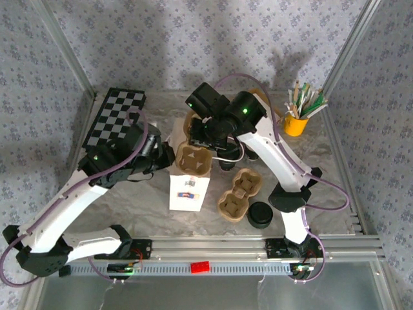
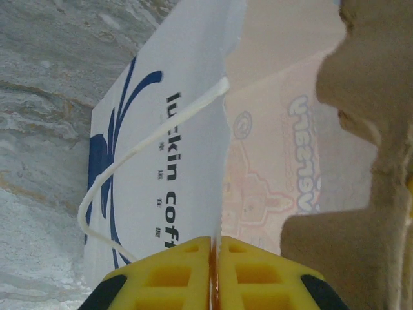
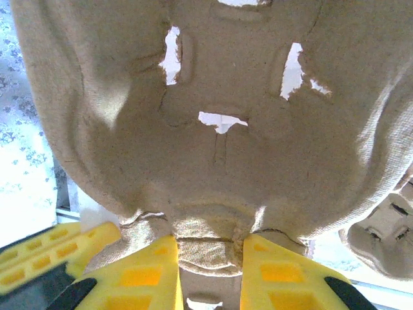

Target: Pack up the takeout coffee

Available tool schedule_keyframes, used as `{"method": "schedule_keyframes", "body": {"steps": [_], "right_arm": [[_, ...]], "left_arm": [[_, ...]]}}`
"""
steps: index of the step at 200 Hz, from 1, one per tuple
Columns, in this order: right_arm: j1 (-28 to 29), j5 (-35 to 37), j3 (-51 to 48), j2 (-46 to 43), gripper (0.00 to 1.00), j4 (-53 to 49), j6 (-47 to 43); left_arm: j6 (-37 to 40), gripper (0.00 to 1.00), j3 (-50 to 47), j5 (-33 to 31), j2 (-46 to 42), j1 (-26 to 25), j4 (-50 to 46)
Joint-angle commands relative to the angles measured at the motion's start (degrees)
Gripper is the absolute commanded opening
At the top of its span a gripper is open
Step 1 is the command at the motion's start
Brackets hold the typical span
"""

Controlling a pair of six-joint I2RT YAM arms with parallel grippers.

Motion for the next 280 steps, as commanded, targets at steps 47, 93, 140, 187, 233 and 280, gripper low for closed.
{"method": "schedule_keyframes", "body": {"steps": [47,93,140,187,233,280], "right_arm": [[-1.5,1.5,2.0,1.1,0.22,1.3,-1.5],[-1.5,0.8,2.1,1.7,0.22,3.0,-2.1],[-0.8,3.7,-1.1,0.4,0.23,-0.5,-3.6],[0.2,2.9,-2.2,0.5,0.28,0.1,-3.9],[0.3,3.1,-1.1,0.1,0.39,-0.4,-3.8],[0.7,2.7,0.2,0.8,0.45,-0.2,-4.8]], "left_arm": [[2.0,0.02,1.5,6.9,-0.7,1.0,1.6],[2.3,0.00,3.9,6.1,0.5,1.0,0.4],[2.0,0.00,2.7,4.8,0.1,1.0,0.7],[2.0,0.00,2.1,4.4,0.0,1.0,1.4],[1.5,0.00,1.3,4.5,-0.3,1.0,1.6],[1.4,0.00,1.2,4.0,-0.6,0.8,1.7]]}}
